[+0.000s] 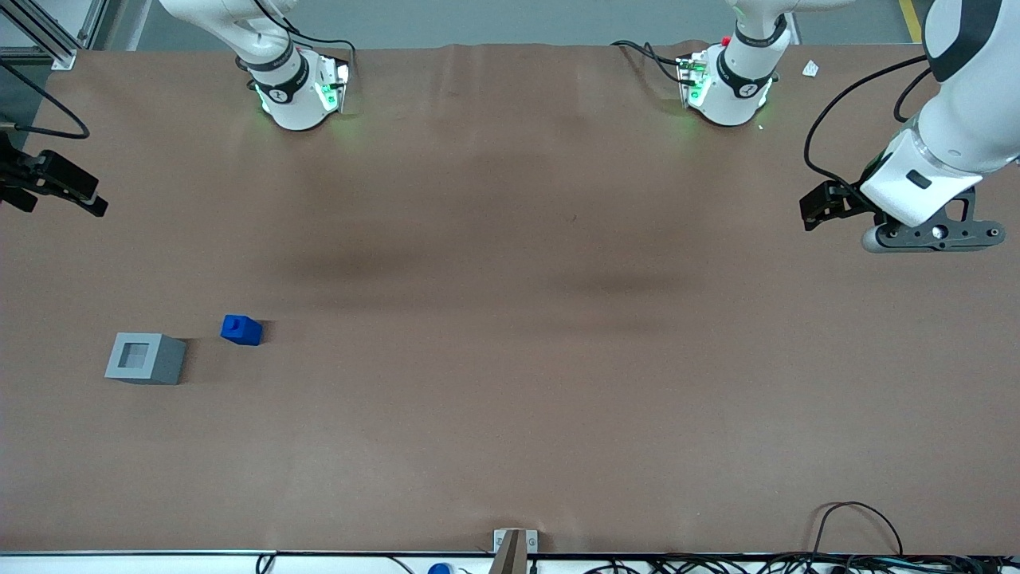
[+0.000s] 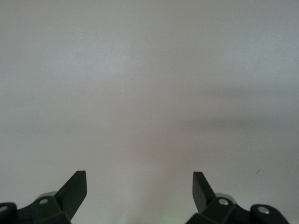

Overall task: Insert blue part into gray base with right arm
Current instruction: 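Move the right gripper over the blue block, fingers open, then lower the right gripper onto the blue block and close on it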

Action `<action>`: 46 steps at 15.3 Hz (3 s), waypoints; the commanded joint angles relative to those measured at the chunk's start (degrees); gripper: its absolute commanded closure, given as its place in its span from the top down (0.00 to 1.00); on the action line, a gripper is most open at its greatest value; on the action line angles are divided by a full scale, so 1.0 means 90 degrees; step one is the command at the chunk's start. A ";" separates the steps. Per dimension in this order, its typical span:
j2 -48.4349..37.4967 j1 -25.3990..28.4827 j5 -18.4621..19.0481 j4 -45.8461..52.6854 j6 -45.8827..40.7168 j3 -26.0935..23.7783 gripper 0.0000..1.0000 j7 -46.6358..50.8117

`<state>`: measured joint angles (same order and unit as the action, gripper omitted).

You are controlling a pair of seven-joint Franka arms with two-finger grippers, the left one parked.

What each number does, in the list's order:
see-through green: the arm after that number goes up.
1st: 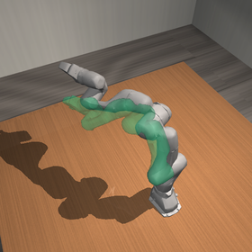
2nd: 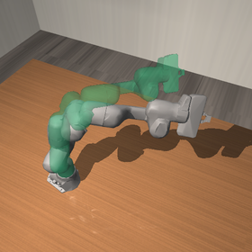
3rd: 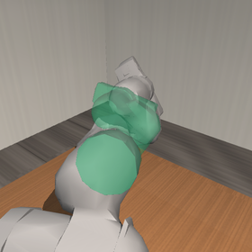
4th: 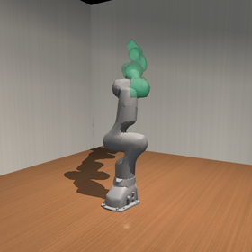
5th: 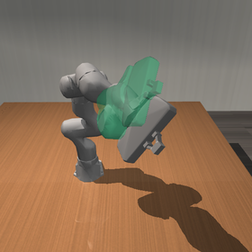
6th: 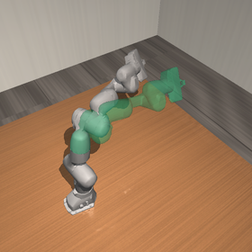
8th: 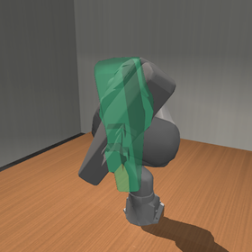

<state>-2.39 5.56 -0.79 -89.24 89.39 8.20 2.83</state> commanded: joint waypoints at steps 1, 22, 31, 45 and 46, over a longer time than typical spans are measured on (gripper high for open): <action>-0.0018 0.0007 0.0009 -0.0055 -0.0020 0.0007 1.00 -0.0061; 0.1270 -0.0003 0.0000 -0.2631 0.3552 0.0016 1.00 -0.0051; 0.2286 -0.0032 0.0000 -0.2770 0.4394 0.0016 0.99 -0.0051; 0.3224 -0.0120 0.0000 -0.2779 0.5282 0.0007 0.68 -0.0041; 0.3253 -0.0110 0.0000 -0.2779 0.5351 0.0007 0.63 -0.0041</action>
<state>26.48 5.09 -0.79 -113.80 135.87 8.73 2.83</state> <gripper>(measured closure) 0.295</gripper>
